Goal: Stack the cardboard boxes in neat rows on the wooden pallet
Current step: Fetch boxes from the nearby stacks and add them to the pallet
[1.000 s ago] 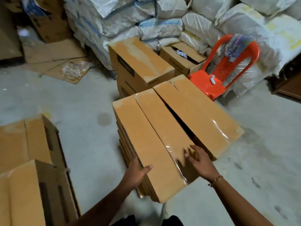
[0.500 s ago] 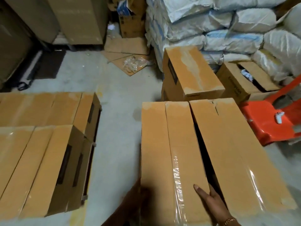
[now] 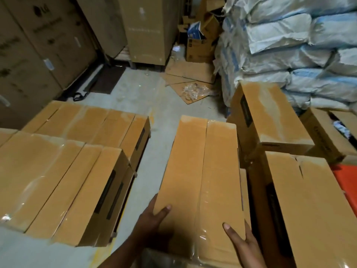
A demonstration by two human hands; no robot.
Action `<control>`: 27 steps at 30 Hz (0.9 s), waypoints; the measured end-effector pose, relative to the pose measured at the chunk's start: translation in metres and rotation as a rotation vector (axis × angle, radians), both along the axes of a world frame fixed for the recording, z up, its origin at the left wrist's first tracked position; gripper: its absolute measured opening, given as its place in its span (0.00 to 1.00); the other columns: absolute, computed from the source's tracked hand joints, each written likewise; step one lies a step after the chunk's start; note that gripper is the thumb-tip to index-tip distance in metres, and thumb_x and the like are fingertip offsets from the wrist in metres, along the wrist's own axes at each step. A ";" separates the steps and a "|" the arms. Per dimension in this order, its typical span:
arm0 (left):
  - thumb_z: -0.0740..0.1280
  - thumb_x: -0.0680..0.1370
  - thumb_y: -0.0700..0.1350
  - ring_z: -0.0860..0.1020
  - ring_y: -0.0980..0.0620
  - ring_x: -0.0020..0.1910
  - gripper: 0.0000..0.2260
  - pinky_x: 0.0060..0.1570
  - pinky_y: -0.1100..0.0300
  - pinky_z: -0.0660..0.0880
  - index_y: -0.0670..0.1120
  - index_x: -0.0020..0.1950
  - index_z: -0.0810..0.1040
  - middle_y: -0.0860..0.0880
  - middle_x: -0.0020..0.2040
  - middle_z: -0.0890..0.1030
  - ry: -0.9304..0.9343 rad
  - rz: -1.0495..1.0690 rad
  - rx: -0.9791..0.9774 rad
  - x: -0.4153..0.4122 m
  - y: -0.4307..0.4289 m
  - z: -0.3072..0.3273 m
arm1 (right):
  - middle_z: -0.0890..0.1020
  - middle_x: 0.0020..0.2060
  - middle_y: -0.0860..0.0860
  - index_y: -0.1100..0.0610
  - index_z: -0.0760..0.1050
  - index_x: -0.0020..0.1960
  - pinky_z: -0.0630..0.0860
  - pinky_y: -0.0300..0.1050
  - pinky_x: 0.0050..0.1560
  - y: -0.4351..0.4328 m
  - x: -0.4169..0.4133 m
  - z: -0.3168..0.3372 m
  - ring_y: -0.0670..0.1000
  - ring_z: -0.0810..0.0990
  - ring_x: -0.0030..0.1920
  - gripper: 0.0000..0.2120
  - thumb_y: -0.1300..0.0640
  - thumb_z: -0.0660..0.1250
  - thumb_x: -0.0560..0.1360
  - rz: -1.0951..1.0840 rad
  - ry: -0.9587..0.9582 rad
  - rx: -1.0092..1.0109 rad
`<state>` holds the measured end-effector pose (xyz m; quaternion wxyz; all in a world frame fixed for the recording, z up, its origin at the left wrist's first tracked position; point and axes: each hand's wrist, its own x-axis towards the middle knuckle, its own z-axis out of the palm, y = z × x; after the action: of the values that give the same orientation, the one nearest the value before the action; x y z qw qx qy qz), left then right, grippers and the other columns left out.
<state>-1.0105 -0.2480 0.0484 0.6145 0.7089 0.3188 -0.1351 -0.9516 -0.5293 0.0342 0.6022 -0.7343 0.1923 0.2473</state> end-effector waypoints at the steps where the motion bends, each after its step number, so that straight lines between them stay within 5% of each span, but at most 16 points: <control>1: 0.67 0.65 0.77 0.75 0.47 0.67 0.38 0.71 0.42 0.71 0.64 0.71 0.65 0.56 0.66 0.75 -0.011 0.026 -0.007 0.001 0.015 0.003 | 0.81 0.60 0.46 0.46 0.69 0.75 0.71 0.51 0.68 0.016 0.007 0.005 0.53 0.77 0.62 0.46 0.36 0.81 0.61 0.013 -0.018 0.006; 6: 0.71 0.75 0.67 0.74 0.53 0.65 0.27 0.63 0.53 0.72 0.66 0.69 0.65 0.64 0.62 0.74 -0.095 0.147 -0.008 0.008 0.099 0.022 | 0.80 0.64 0.49 0.47 0.68 0.76 0.72 0.49 0.64 0.111 0.040 0.015 0.53 0.78 0.62 0.41 0.40 0.77 0.67 0.107 -0.094 -0.028; 9: 0.69 0.67 0.77 0.76 0.56 0.67 0.41 0.66 0.53 0.72 0.63 0.76 0.67 0.62 0.67 0.77 -0.137 0.140 0.062 0.014 0.159 0.026 | 0.81 0.61 0.48 0.47 0.70 0.75 0.73 0.52 0.67 0.169 0.059 0.015 0.53 0.79 0.61 0.37 0.40 0.77 0.69 0.133 -0.096 -0.024; 13: 0.67 0.64 0.79 0.74 0.54 0.71 0.47 0.72 0.50 0.70 0.62 0.80 0.63 0.60 0.73 0.75 -0.117 0.133 0.129 0.028 0.227 0.026 | 0.81 0.60 0.49 0.49 0.70 0.75 0.72 0.51 0.65 0.236 0.078 0.017 0.54 0.78 0.60 0.36 0.41 0.76 0.71 0.168 -0.081 -0.018; 18: 0.68 0.78 0.64 0.71 0.48 0.73 0.36 0.65 0.57 0.67 0.59 0.82 0.57 0.57 0.70 0.72 -0.093 0.146 0.212 0.057 0.279 0.028 | 0.83 0.57 0.46 0.46 0.74 0.69 0.73 0.54 0.68 0.294 0.105 0.015 0.52 0.80 0.59 0.49 0.26 0.77 0.52 0.173 -0.073 -0.029; 22: 0.68 0.78 0.63 0.71 0.46 0.74 0.36 0.66 0.55 0.68 0.56 0.83 0.57 0.51 0.76 0.72 -0.056 0.145 0.209 0.092 0.303 0.024 | 0.82 0.59 0.47 0.49 0.72 0.73 0.72 0.56 0.70 0.322 0.146 0.016 0.54 0.79 0.61 0.44 0.33 0.75 0.61 0.187 -0.051 -0.023; 27: 0.67 0.74 0.69 0.71 0.44 0.74 0.41 0.71 0.50 0.68 0.56 0.83 0.57 0.49 0.78 0.70 -0.023 0.157 0.182 0.165 0.335 0.016 | 0.82 0.57 0.44 0.43 0.72 0.69 0.75 0.53 0.65 0.353 0.222 0.012 0.50 0.80 0.57 0.42 0.27 0.77 0.60 0.230 -0.044 -0.004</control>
<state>-0.8451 0.0868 0.0647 0.5598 0.7361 0.3773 -0.0489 -0.7300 -0.1768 0.0463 0.5725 -0.7579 0.0941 0.2983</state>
